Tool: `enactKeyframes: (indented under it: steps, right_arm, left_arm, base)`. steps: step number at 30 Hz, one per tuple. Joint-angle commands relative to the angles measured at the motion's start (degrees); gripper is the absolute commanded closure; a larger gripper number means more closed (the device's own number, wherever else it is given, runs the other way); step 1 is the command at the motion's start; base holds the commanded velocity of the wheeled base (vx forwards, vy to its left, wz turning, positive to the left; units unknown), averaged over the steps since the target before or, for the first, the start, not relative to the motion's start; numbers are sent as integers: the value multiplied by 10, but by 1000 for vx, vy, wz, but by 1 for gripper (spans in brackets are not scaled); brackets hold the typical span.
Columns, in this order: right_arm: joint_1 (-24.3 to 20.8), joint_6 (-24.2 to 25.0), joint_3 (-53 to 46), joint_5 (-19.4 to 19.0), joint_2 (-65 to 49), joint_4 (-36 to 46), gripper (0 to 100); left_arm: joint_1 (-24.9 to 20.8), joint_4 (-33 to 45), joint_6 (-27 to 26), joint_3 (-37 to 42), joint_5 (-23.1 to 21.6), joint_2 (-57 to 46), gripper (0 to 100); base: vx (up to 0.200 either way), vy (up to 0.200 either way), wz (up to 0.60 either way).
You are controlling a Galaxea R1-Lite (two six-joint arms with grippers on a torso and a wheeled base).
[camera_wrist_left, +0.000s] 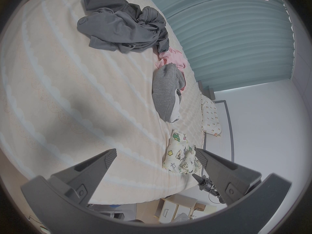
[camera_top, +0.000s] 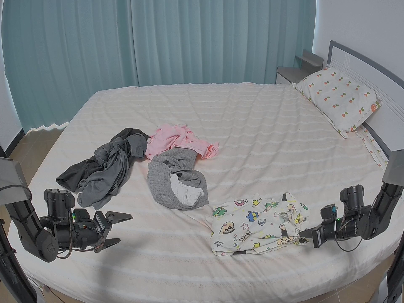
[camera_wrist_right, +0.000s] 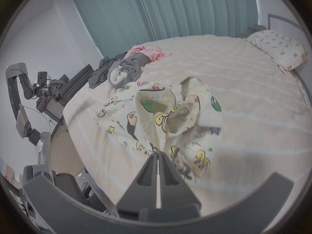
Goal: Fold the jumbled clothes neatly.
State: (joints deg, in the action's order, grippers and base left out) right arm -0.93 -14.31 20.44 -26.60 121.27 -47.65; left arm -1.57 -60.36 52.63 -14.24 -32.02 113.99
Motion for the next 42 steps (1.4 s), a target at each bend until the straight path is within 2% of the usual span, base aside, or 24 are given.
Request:
enactKeyframes:
  steps: [1,6,7,8,11,16,17,20,24,25,29,34,39,42]
  right_arm:
    - [32,-12,-65,-5,5,-36,100]
    - [36,-12,-77,-5,8,-46,100]
    - [48,-15,-119,-4,33,-95,100]
    - [49,-14,-122,-4,34,-100,100]
    - [49,-9,-160,-8,47,-182,100]
    - [26,45,-177,-28,42,-327,100]
    - [22,46,-175,-28,42,-338,0]
    - [1,53,-154,-28,41,-379,0]
    - [-32,79,-110,-21,30,-380,0]
    - [-57,105,-68,-12,21,-365,0]
    - [-100,166,19,15,-2,-295,0]
    - [-134,229,135,16,-17,-151,0]
    - [-159,322,181,13,9,-89,0]
    - [-166,342,172,13,27,-90,0]
  left_arm:
    - [0,0,0,0,0,1,0]
    - [0,0,0,0,0,1,0]
    - [1,0,0,0,0,1,0]
    - [1,0,0,0,0,1,0]
    - [0,0,0,0,0,2,0]
    - [0,0,0,0,0,2,0]
    - [0,0,0,0,0,2,0]
    - [0,0,0,0,0,2,0]
    - [0,0,0,0,0,2,0]
    - [0,0,0,0,0,2,0]
    - [-3,0,0,0,2,2,0]
    - [-12,0,0,0,19,7,0]
    - [-16,0,0,-1,28,10,0]
    - [-16,0,-1,-1,28,10,0]
  base:
    - [0,0,0]
    - [0,0,0]
    - [0,0,0]
    - [0,0,0]
    - [0,0,0]
    - [0,0,0]
    - [0,0,0]
    - [0,0,0]
    - [0,0,0]
    - [0,0,0]
    - [0,0,0]
    - [0,0,0]
    - [0,0,0]
    - [0,0,0]
